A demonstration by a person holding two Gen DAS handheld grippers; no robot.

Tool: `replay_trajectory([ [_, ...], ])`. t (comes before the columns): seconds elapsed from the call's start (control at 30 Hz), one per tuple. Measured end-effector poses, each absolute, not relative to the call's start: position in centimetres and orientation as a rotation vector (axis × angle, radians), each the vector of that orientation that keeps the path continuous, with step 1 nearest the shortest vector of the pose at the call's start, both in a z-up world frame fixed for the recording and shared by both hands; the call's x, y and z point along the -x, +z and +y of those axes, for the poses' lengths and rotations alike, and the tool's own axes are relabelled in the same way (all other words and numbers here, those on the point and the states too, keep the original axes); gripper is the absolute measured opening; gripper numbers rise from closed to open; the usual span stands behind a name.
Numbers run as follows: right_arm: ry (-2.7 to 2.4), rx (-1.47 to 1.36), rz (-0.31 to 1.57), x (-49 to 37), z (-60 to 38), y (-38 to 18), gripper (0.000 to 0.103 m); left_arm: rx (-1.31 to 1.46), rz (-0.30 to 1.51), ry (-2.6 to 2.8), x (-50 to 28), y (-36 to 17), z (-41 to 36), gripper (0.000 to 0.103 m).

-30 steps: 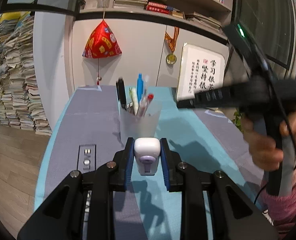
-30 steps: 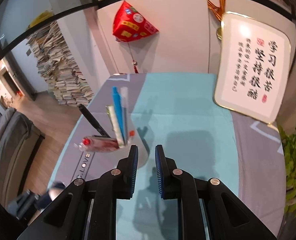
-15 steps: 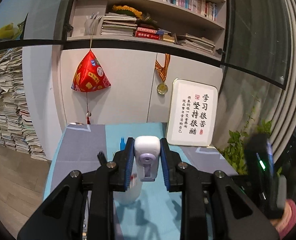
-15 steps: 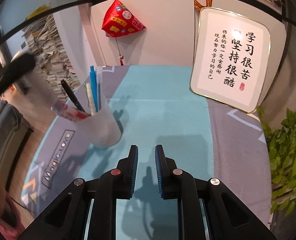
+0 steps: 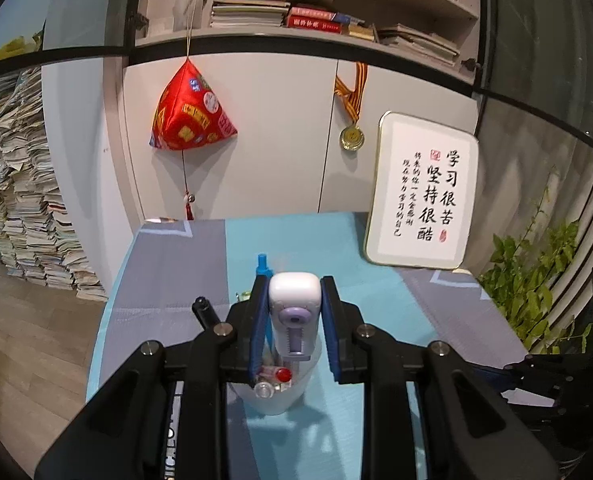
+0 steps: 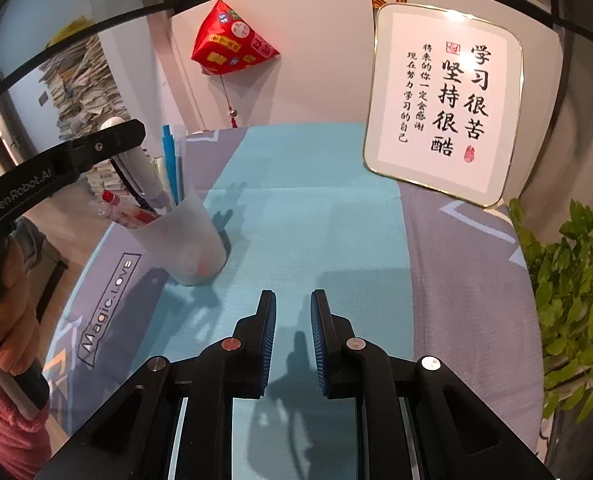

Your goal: Organize stationery

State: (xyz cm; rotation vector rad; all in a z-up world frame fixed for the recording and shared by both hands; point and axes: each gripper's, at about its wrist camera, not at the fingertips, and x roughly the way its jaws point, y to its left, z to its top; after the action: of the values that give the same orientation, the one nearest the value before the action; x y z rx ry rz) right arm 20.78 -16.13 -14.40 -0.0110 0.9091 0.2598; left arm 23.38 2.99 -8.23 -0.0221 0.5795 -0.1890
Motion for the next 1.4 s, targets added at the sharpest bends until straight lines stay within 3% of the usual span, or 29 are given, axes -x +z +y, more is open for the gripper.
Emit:
replay_trajectory([
  [0.73,0.264,0.017,0.943,-20.7,-15.6,-15.1,0.017,-0.026,0.617,-0.162,-23.5,-9.8,2.7,0.027],
  [1.03,0.262,0.02,0.946,-20.6,-15.5,-15.1,0.017,-0.033,0.579,-0.152,-22.5,-9.1,2.8,0.037],
  [1.13,0.259,0.019,0.946,-20.6,-15.5,-15.1,0.017,-0.014,0.552,-0.132,-21.7,-8.4,3.4,0.045],
  [1.2,0.255,0.018,0.945,-20.5,-15.6,-15.1,0.017,0.019,0.524,-0.116,-21.0,-7.7,4.3,0.058],
  [1.4,0.249,0.011,0.937,-19.9,-15.5,-14.6,0.017,0.024,0.466,-0.034,-18.5,-6.6,5.9,0.063],
])
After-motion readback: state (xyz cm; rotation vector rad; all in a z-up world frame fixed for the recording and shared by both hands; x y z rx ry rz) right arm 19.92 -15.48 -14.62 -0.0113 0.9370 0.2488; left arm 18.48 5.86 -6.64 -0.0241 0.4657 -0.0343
